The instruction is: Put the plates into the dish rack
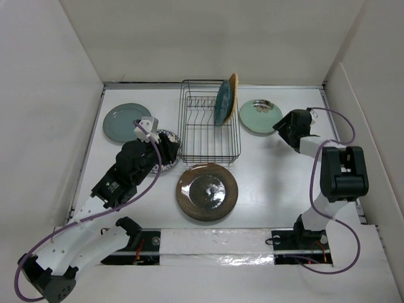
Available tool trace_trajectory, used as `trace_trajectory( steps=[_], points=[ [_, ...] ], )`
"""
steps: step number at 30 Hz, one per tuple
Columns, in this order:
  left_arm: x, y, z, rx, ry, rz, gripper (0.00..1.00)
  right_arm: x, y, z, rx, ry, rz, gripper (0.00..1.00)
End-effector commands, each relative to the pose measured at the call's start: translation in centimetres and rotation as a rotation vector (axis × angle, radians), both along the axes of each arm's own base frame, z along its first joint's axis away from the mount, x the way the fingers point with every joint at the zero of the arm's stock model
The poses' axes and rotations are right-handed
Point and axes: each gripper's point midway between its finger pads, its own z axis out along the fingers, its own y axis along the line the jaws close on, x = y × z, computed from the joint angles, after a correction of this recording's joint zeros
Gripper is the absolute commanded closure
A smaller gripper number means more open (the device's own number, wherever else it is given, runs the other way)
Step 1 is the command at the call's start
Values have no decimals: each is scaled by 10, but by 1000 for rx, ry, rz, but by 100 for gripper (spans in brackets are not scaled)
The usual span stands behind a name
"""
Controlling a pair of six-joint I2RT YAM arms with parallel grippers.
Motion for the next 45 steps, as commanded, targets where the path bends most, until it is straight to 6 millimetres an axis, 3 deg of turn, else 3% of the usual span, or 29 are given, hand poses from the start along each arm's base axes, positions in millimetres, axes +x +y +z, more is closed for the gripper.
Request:
trace_trajectory(
  steps=[1, 12, 23, 24, 26, 30, 34, 38, 41, 42, 45],
  points=[
    [1, 0, 12, -26, -41, 1, 60, 33, 18, 31, 143, -158, 28, 36],
    [3, 2, 10, -19, -33, 13, 60, 49, 24, -14, 301, -84, 10, 46],
    [5, 4, 9, -10, -30, 29, 60, 47, 15, -13, 420, -129, -68, 66],
    [5, 4, 8, -8, -27, 31, 60, 45, 10, -16, 422, -128, -85, 73],
    [5, 4, 8, -6, -26, 32, 60, 44, 8, -15, 423, -141, -98, 77],
    [5, 5, 8, -6, -27, 34, 60, 45, 5, -16, 429, -151, -94, 77],
    [5, 5, 8, -8, -29, 34, 60, 48, 3, -20, 421, -128, -80, 63],
    [4, 6, 9, -6, -32, 35, 60, 54, 3, -18, 395, -105, -61, 59],
    [5, 7, 11, -8, -36, 39, 60, 54, 1, -28, 376, -55, -70, 70],
    [4, 7, 11, -9, -37, 39, 60, 53, -1, -31, 373, -50, -80, 79],
    [5, 8, 12, -7, -40, 43, 60, 53, 0, -32, 377, -57, -76, 87]
  ],
)
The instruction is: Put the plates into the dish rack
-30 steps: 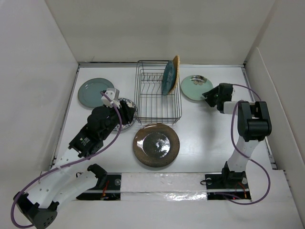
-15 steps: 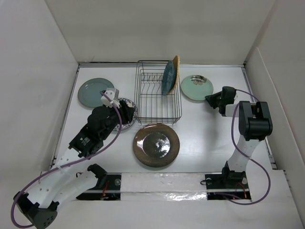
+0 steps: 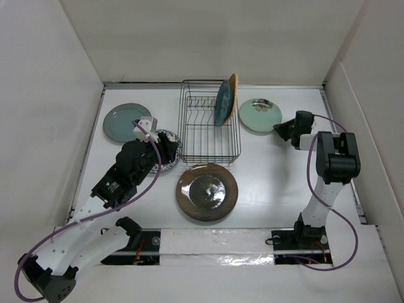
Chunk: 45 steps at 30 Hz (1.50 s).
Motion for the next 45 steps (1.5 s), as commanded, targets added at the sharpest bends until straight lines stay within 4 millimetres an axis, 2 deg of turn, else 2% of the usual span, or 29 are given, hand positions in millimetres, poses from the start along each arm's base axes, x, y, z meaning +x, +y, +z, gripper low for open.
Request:
trace_trajectory(
  steps=[1, 2, 4, 5, 8, 9, 11, 12, 13, 15, 17, 21, 22, 24, 27, 28, 29, 31, 32, 35, 36, 38, 39, 40, 41, 42, 43, 44, 45],
  points=[
    [2, 3, 12, -13, -36, 17, 60, 8, -4, 7, -13, -24, 3, 93],
    [3, 3, 10, -10, -32, 15, 60, 8, -9, 6, -2, -25, -11, 99],
    [3, 2, 9, -7, -29, 13, 60, 0, -11, 10, 32, -95, -26, 100],
    [3, 2, 8, -4, -25, 12, 60, -1, -11, 24, 42, -143, -36, 100],
    [3, 1, 8, -4, -25, 10, 60, -13, -18, 40, -30, -189, -48, 100],
    [3, 1, 7, -4, -23, 7, 60, -14, -23, 67, -69, -244, -64, 100],
    [3, 0, 7, -5, -23, 3, 60, -19, -29, 88, -152, -273, -54, 100],
    [3, -1, 7, -4, -21, 0, 60, -20, -32, 117, -184, -324, -58, 100],
    [3, -1, 7, -6, -22, -5, 60, -23, -33, 124, -207, -317, -54, 100],
    [2, -2, 9, -11, -26, -9, 60, -22, -38, 158, -300, -364, -68, 100],
    [2, -2, 9, -11, -29, -10, 60, -34, -38, 194, -405, -390, -69, 100],
    [1, -1, 10, -13, -31, -11, 60, -51, -33, 272, -560, -470, -125, 100],
    [1, -2, 10, -14, -32, -13, 60, -56, -32, 279, -583, -459, -122, 100],
    [1, -2, 10, -13, -31, -13, 60, -67, -27, 317, -630, -500, -129, 100],
    [1, -1, 9, -13, -30, -5, 60, -83, -19, 362, -696, -553, -145, 100],
    [2, 0, 9, -10, -28, 0, 60, -86, -4, 369, -704, -559, -111, 100],
    [2, 0, 7, -6, -24, 3, 60, -92, 3, 400, -720, -609, -113, 100],
    [3, 2, 7, -5, -21, 12, 60, -93, 18, 413, -725, -612, -79, 100],
    [4, 5, 7, -6, -22, 31, 60, -98, 36, 441, -709, -670, -54, 100],
    [7, 8, 5, 1, -15, 61, 60, -93, 64, 455, -722, -668, -13, 100],
    [8, 9, 4, 3, -10, 66, 60, -100, 77, 475, -722, -704, -15, 100],
    [10, 7, -2, 10, 11, 69, 60, -91, 94, 475, -733, -697, 4, 100],
    [11, 8, -3, 11, 17, 75, 60, -93, 105, 492, -714, -732, 17, 100],
    [11, 8, -4, 5, 31, 83, 60, -90, 115, 489, -716, -716, 45, 100],
    [14, 11, -7, 11, 42, 115, 60, -76, 128, 477, -728, -688, 70, 100],
    [15, 14, -7, 11, 49, 136, 60, -73, 132, 476, -738, -674, 61, 100],
    [15, 16, -7, 10, 53, 151, 60, -75, 143, 484, -731, -686, 73, 100],
    [17, 19, -6, 2, 51, 175, 59, -64, 155, 471, -749, -654, 91, 100],
    [17, 21, -5, -3, 51, 184, 58, -61, 158, 469, -761, -635, 77, 100]
  ],
)
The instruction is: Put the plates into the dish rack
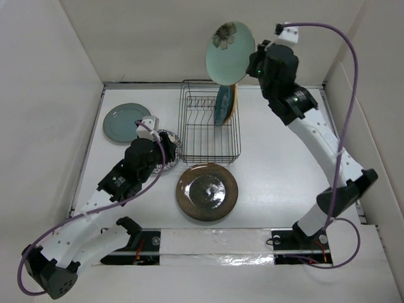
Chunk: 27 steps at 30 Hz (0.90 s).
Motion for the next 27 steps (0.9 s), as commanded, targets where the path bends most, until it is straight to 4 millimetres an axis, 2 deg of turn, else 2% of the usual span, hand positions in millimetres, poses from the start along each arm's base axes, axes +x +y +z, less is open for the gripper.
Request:
trace_trajectory(
  steps=[1, 2, 4, 5, 7, 8, 9, 10, 14, 15, 16, 18, 19, 21, 23, 24, 26, 27],
  points=[
    [6, 11, 21, -47, -37, 85, 58, -2, 5, 40, 41, -72, -73, 100],
    [6, 11, 22, -53, -41, 86, 55, 8, 11, 25, 20, -35, -103, 100],
    [6, 10, 24, -56, -44, 85, 55, 13, 15, 14, 0, 5, -124, 100],
    [7, 9, 22, -53, -41, 83, 55, 13, 21, 15, 12, 7, -121, 100],
    [9, 8, 21, -46, -40, 83, 55, 18, 37, -1, 7, 32, -126, 100],
    [10, 6, 16, -36, -25, 79, 57, 16, 46, 1, 10, 30, -120, 100],
    [11, 4, 13, -30, -17, 74, 59, 17, 46, -4, -2, 39, -150, 100],
    [12, 3, 12, -29, -7, 69, 61, 25, 50, -21, -40, 74, -166, 100],
    [16, -11, 0, -39, 46, 36, 83, 30, 61, -40, -74, 108, -165, 100],
    [19, -9, -1, -41, 52, 50, 85, 31, 63, -44, -76, 110, -158, 100],
    [21, -8, -2, -43, 63, 58, 87, 33, 67, -56, -91, 125, -146, 100],
    [30, 0, -10, -47, 93, 97, 93, 33, 68, -61, -103, 129, -131, 100],
    [33, 4, -14, -48, 108, 116, 93, 34, 71, -69, -113, 134, -120, 100],
    [41, 5, -30, -53, 166, 129, 84, 34, 73, -73, -121, 136, -104, 100],
    [49, 7, -41, -40, 202, 154, 72, 36, 70, -82, -138, 148, -105, 100],
    [52, 5, -45, -44, 213, 163, 62, 33, 69, -80, -139, 142, -96, 100],
    [59, 0, -50, -56, 233, 157, 57, 37, 62, -84, -138, 137, -94, 100],
    [63, -4, -60, -57, 265, 160, 57, 36, 61, -85, -142, 136, -90, 100]
  ],
)
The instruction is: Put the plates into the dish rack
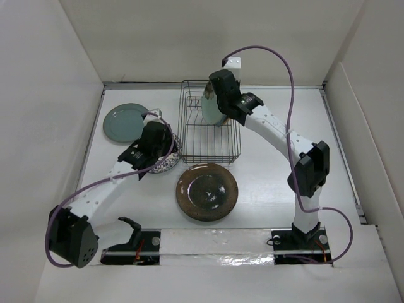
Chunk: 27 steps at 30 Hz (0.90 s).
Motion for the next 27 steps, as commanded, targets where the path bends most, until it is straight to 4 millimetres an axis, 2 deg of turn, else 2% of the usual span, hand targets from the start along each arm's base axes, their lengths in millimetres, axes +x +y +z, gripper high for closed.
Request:
trace_trajectory(
  steps=[1, 3, 6, 9, 13, 15, 17, 18, 21, 27],
  points=[
    [20, -19, 12, -86, -11, -1, 57, 2, -19, 100, 201, -260, -28, 100],
    [26, -27, 0, -90, 25, -5, 59, 3, -23, 98, 194, -254, -25, 100],
    [33, -28, -3, -85, 21, 28, 60, 4, -34, 104, 187, -268, -27, 100],
    [33, -43, -9, -93, 25, 15, 61, 3, -39, 113, 183, -285, -26, 100],
    [38, -50, -22, -114, 42, 16, 61, 1, -44, 127, 167, -305, -32, 100],
    [39, -52, -24, -128, 40, 12, 62, 3, -43, 126, 148, -302, -29, 100],
    [40, -56, -21, -150, 24, 2, 62, 5, -44, 128, 131, -296, -33, 100],
    [40, -59, -21, -164, 26, -6, 62, 9, -41, 120, 110, -280, -34, 100],
    [43, -71, -13, -214, 10, -49, 62, 13, -42, 113, 82, -265, -48, 100],
    [48, -93, -7, -252, 13, -118, 62, 17, -46, 112, 41, -262, -73, 100]
  ],
)
